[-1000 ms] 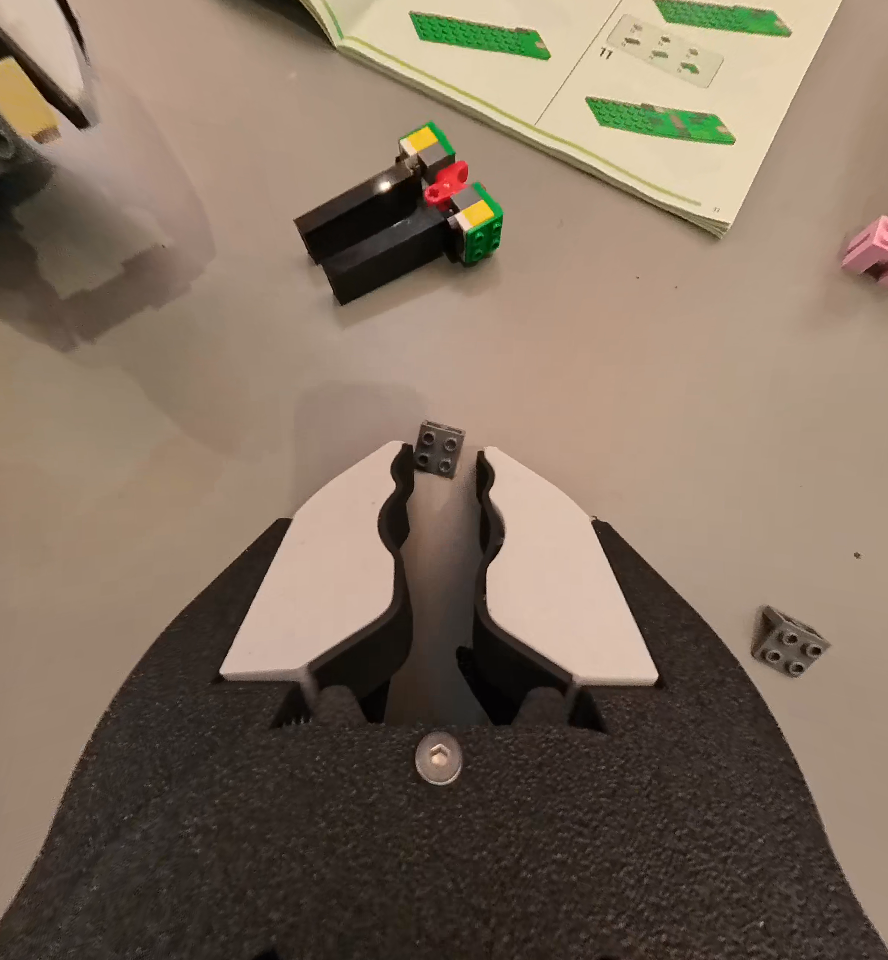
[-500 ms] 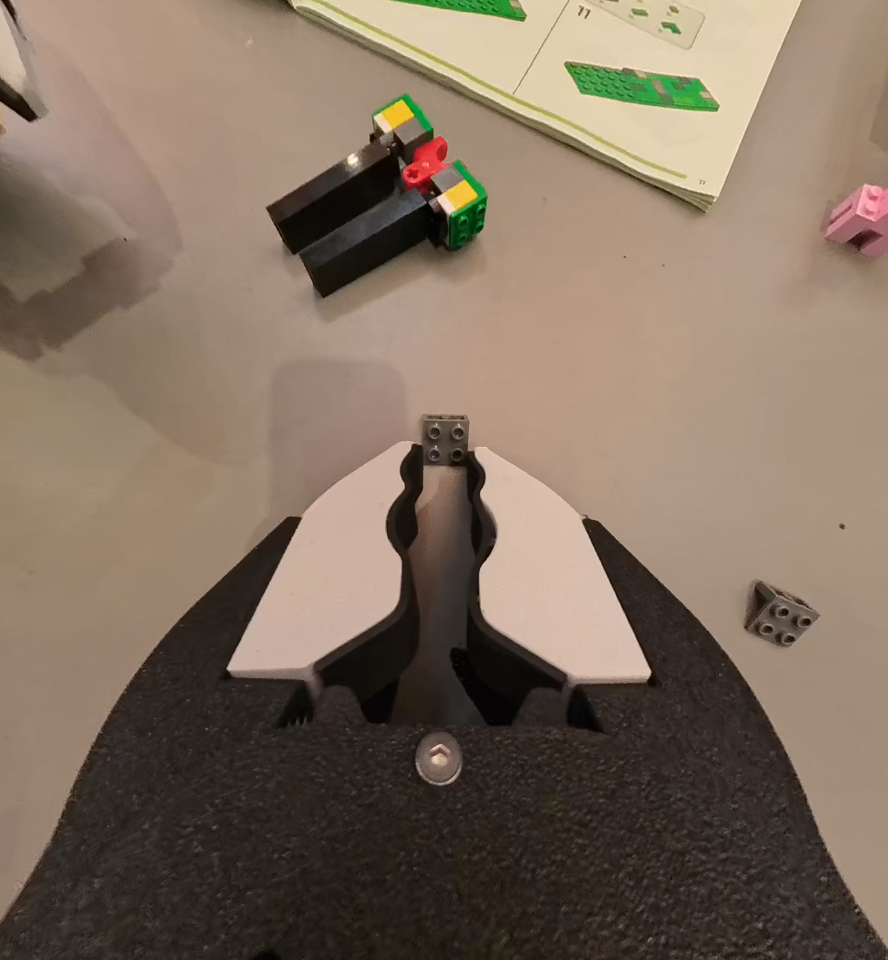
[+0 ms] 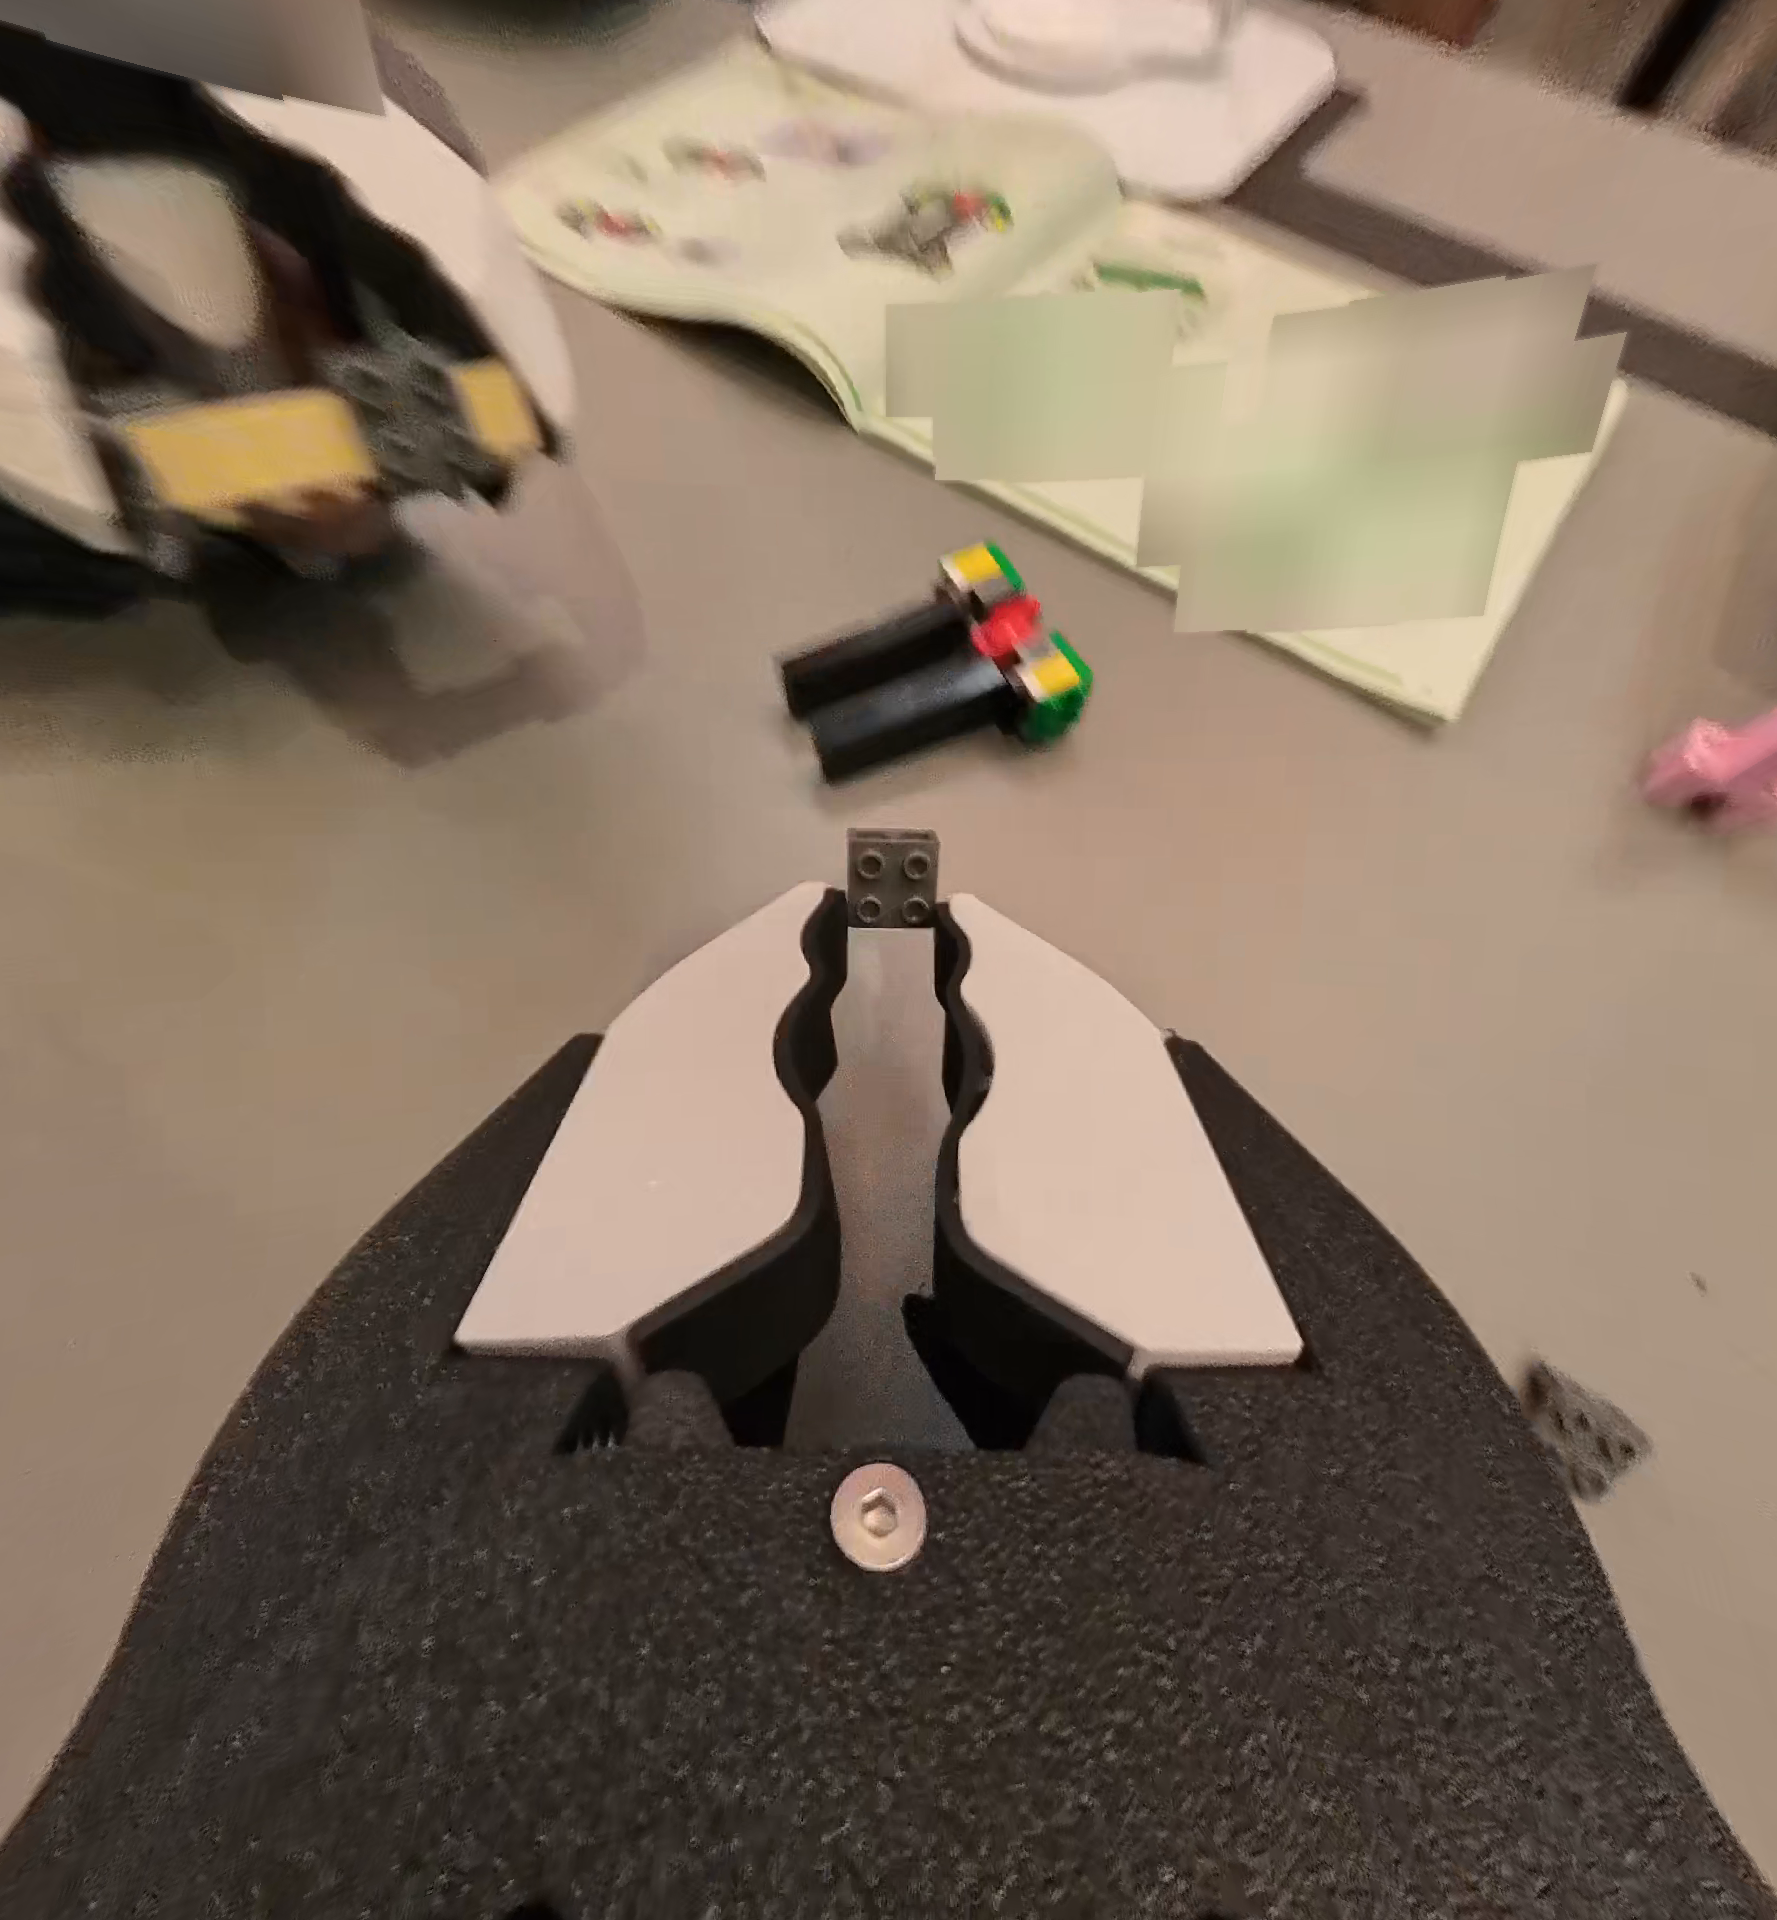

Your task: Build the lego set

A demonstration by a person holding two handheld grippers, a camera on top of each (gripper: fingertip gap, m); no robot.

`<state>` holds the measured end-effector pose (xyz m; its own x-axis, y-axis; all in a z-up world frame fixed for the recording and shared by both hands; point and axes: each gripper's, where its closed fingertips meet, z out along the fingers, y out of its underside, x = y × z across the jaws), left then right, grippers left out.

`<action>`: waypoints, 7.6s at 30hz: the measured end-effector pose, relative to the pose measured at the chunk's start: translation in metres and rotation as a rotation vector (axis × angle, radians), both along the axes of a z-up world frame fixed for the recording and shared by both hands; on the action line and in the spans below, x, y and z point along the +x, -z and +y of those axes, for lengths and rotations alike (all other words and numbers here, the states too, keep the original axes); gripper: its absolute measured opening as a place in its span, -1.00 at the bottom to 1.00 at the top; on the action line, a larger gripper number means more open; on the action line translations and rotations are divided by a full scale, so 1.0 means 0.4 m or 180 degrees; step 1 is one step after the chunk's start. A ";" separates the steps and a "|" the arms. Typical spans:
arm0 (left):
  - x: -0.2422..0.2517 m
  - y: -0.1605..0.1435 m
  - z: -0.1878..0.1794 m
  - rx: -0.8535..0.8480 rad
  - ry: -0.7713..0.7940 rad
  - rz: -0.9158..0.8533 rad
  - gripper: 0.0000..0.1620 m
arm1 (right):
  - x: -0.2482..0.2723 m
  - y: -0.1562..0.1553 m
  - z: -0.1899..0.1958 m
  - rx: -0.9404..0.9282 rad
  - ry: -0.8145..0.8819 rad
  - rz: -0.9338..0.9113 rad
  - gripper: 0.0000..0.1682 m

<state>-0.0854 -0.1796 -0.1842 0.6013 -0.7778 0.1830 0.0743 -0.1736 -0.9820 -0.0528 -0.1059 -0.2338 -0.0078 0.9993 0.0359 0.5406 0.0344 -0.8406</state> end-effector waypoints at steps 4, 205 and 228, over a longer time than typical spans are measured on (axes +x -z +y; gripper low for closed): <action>-0.011 -0.020 -0.003 0.0030 0.0019 -0.0274 -0.31 | -0.023 -0.098 -0.098 -0.0291 -0.0607 0.0449 -0.82; 0.087 -0.082 -0.052 0.0047 0.0840 -0.1212 -0.31 | -0.040 -0.204 -0.254 0.3433 -0.2744 -0.0087 -0.73; 0.092 -0.082 -0.059 0.0026 0.0939 -0.1231 -0.32 | -0.032 -0.199 -0.261 0.3513 -0.2868 -0.0086 -0.79</action>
